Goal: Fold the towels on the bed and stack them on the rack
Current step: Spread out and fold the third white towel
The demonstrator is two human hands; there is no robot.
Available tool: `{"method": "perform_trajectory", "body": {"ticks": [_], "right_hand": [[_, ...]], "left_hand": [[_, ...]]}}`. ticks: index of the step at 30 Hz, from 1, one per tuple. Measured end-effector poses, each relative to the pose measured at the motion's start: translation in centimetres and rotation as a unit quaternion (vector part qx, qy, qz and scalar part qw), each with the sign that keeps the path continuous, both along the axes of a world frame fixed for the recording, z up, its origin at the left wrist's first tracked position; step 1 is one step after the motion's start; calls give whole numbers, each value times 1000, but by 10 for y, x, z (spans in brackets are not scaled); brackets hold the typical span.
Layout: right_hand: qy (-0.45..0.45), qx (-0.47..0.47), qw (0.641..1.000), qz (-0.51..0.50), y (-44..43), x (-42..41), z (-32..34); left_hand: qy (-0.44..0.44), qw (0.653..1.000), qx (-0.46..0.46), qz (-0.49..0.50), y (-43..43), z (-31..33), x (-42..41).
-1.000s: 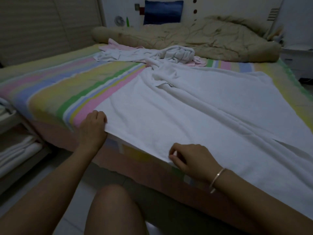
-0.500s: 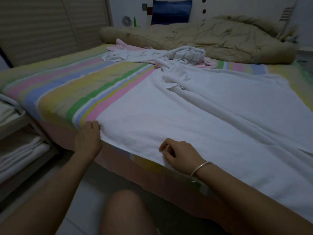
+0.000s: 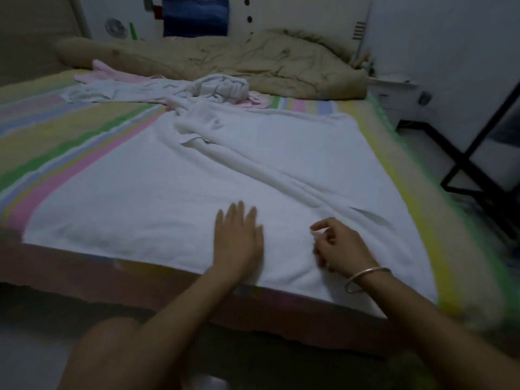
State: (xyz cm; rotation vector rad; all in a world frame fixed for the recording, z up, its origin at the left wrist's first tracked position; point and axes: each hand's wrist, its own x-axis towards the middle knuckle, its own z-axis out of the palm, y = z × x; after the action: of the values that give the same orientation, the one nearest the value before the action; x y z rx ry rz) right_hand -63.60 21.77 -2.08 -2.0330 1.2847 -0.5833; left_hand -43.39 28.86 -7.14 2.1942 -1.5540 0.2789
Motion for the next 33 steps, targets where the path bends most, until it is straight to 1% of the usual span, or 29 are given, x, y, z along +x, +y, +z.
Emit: {"method": "perform_trajectory", "body": {"ticks": [1,2,4,5,6,7,8,9,10,11,12,14,16,17,19,20,21,23,26,28,30,32,33], "right_hand": [[6,-11,999,-42,-10,-22,0],[19,-29,996,-87,-21,-49,2],[41,-64,983,-167,-36,-96,7],[41,-71,978,-194,-42,-112,9],[37,-68,973,-216,-47,-129,10],[28,-58,974,-220,-53,-138,10],[18,-38,977,-211,-60,-149,8],[12,-18,982,-186,-65,-152,5],[7,2,987,-160,-68,-147,4],[0,15,989,-146,-74,-151,2],[-9,23,990,-137,-78,-146,1],[-3,34,992,-126,-85,-137,3],[69,26,990,-116,-90,-130,6],[114,3,987,-112,-89,-126,6],[193,-59,973,-116,-84,-121,6],[212,-86,966,-121,-82,-122,5],[215,-107,962,-128,-80,-123,5],[203,-124,961,-140,-81,-128,7],[194,-132,959,-158,-89,-147,11],[206,-129,956,-163,-93,-163,9],[200,-99,963,-151,-94,-178,2],[154,-58,976,-143,-93,-185,-2],[127,-44,981,-142,-92,-185,-3]], "left_hand": [[0,999,21,-41,-9,4,-27],[3,993,66,-93,-19,10,-58],[-3,965,157,-209,-36,17,-103],[9,952,154,-264,-40,23,-116],[35,944,124,-304,-47,28,-129],[87,944,76,-310,-51,34,-134],[135,945,27,-296,-61,38,-140],[160,950,-19,-268,-71,42,-139],[153,957,-55,-238,-79,47,-131],[129,964,-72,-220,-93,51,-133],[99,971,-69,-205,-104,56,-125],[46,981,15,-186,-124,67,-113],[-7,976,135,-168,-142,76,-106],[-31,973,167,-158,-147,77,-104],[-78,975,158,-138,-156,77,-104],[-97,977,140,-129,-160,76,-106],[-103,980,119,-122,-163,75,-108],[-85,985,84,-123,-173,75,-115],[-54,986,64,-146,-189,78,-131],[-69,981,60,-170,-194,79,-145],[-106,975,74,-181,-196,78,-156],[-123,972,90,-179,-195,73,-160],[-110,974,90,-176,-193,71,-159]]}}
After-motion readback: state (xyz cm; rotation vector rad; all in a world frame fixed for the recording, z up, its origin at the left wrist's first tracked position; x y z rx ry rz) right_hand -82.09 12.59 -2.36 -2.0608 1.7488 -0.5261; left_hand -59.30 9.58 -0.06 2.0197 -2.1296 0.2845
